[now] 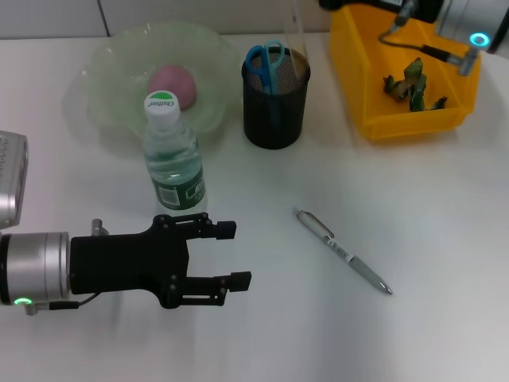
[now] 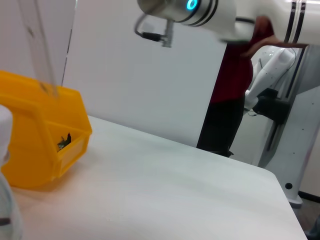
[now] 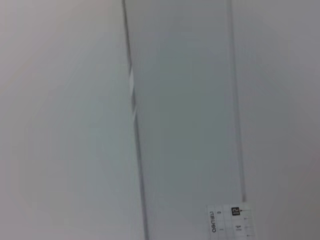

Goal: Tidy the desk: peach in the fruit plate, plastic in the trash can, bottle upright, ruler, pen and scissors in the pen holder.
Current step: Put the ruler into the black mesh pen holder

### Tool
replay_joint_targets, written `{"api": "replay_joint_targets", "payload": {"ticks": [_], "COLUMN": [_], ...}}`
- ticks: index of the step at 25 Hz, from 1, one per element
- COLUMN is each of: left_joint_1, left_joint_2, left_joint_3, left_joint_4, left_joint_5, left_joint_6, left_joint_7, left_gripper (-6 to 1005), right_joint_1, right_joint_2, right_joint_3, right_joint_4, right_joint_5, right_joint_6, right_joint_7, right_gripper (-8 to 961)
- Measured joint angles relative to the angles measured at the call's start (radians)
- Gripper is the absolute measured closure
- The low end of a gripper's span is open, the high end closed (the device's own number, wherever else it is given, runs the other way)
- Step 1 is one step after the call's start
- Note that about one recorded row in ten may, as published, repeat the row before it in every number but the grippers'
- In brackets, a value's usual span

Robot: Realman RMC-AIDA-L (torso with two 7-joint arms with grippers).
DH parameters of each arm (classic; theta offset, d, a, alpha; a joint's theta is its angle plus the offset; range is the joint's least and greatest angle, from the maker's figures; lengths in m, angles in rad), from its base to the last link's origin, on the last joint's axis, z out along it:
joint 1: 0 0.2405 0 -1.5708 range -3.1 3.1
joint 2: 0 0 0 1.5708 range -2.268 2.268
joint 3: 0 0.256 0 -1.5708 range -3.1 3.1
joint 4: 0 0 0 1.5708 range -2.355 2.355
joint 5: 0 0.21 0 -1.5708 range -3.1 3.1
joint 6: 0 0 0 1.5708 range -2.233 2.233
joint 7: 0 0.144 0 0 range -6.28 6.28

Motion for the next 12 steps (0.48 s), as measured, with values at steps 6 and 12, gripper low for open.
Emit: {"api": "replay_joint_targets", "payload": {"ticks": [6,12], "left_joint_1": [-0.004,-0.004], "left_joint_2": [0.001,0.001], "left_joint_3": [0.000,-0.002], "left_joint_4": [0.000,0.000], "left_joint_5": [-0.002,-0.002], "left_joint_6": [-0.006,-0.008], "left_joint_7": [0.002,0.003], "left_gripper": [213,213], "right_joint_1": [0.121,0.194], "right_joint_2": [0.002,0.009], "right_joint_3": [0.001,-0.009], "right_joint_4": [0.339,0.509], "right_joint_5": [0.346,0.481], "right_joint_6": [0.014,0.035], "right_joint_7": [-0.339,-0.495], "right_gripper": [585,586]}}
